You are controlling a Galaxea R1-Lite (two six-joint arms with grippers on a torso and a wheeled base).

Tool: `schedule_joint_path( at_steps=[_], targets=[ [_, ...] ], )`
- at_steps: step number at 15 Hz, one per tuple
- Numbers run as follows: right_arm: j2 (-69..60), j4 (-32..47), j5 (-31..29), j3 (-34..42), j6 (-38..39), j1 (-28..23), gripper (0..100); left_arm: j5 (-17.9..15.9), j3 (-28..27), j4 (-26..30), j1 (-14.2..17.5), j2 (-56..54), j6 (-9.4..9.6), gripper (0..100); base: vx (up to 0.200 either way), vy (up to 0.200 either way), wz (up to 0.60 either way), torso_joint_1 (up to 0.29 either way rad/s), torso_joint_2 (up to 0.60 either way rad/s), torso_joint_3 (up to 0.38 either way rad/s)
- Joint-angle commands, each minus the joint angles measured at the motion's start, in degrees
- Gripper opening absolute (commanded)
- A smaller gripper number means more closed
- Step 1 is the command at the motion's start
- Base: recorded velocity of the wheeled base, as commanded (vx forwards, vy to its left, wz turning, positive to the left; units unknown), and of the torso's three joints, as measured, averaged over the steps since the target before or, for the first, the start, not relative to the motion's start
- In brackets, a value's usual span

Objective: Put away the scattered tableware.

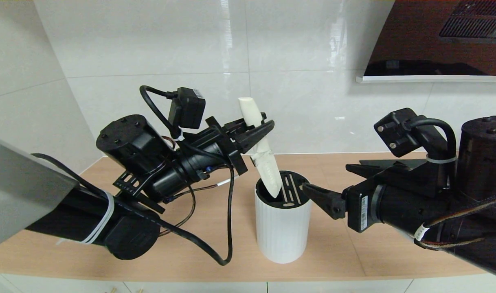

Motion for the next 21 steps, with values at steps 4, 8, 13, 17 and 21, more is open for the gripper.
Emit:
schedule_joint_path(
  at_steps=[4, 8, 13, 17, 21],
  targets=[
    [0.45, 0.00, -0.01, -0.02, 0.05, 0.01, 100, -0.01, 0.19, 0.25, 0.01, 1.56, 0.53, 0, 0.000, 0.000, 0.00, 0.000, 0.00, 0.000],
    [0.45, 0.00, -0.01, -0.02, 0.05, 0.01, 100, 0.07, 1.06, 1.57, 0.01, 2.52, 0.53, 0, 0.000, 0.000, 0.00, 0.000, 0.00, 0.000],
    [0.80, 0.00, -0.10, -0.02, 0.05, 0.01, 100, 0.07, 1.24, 2.10, -0.78, 5.42, 0.53, 0, 0.000, 0.000, 0.00, 0.000, 0.00, 0.000],
    [0.80, 0.00, -0.01, -0.02, 0.05, 0.01, 100, 0.16, 0.36, 2.10, -1.84, 8.76, 0.53, 0, 0.000, 0.000, 0.00, 0.000, 0.00, 0.000],
    [1.41, -0.09, -0.10, -0.02, 0.05, 0.01, 100, 0.51, -2.63, 1.92, -2.36, 13.77, 0.53, 0, 0.000, 0.000, 0.00, 0.000, 0.00, 0.000]
  ],
)
